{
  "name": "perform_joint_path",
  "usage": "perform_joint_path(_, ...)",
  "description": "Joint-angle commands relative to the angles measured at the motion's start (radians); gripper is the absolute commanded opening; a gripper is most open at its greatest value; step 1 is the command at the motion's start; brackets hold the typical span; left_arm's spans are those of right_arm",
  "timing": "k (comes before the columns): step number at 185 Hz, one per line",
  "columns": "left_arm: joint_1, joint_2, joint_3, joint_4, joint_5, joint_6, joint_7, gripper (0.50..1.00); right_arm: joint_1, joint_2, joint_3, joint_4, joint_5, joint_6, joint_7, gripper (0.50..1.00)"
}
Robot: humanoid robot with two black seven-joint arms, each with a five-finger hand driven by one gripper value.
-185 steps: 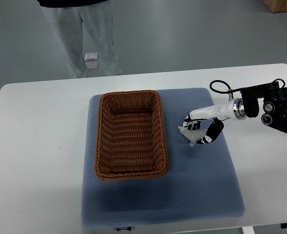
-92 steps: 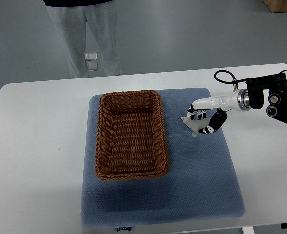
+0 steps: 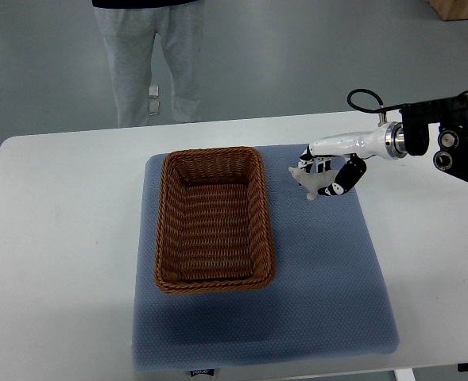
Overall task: Place white bear in brown basket with right hand
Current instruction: 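Lift the bear and carry it over the wicker basket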
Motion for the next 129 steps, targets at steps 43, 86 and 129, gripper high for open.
perform_joint_path(43,0.0,0.0,0.0,0.0,0.0,0.0,0.001,1.0,0.124,0.182,-0.004,-0.015,-0.007,0.01,-0.006,0.513)
perform_joint_path(86,0.0,0.0,0.0,0.0,0.0,0.001,0.0,1.0,0.157,0.3,-0.017,-0.023,-0.009,0.013,-0.008,0.521)
perform_joint_path(129,0.0,0.0,-0.002,0.0,0.0,0.001,0.0,1.0,0.152,0.375,-0.021,-0.051,-0.007,0.015,-0.006,0.523)
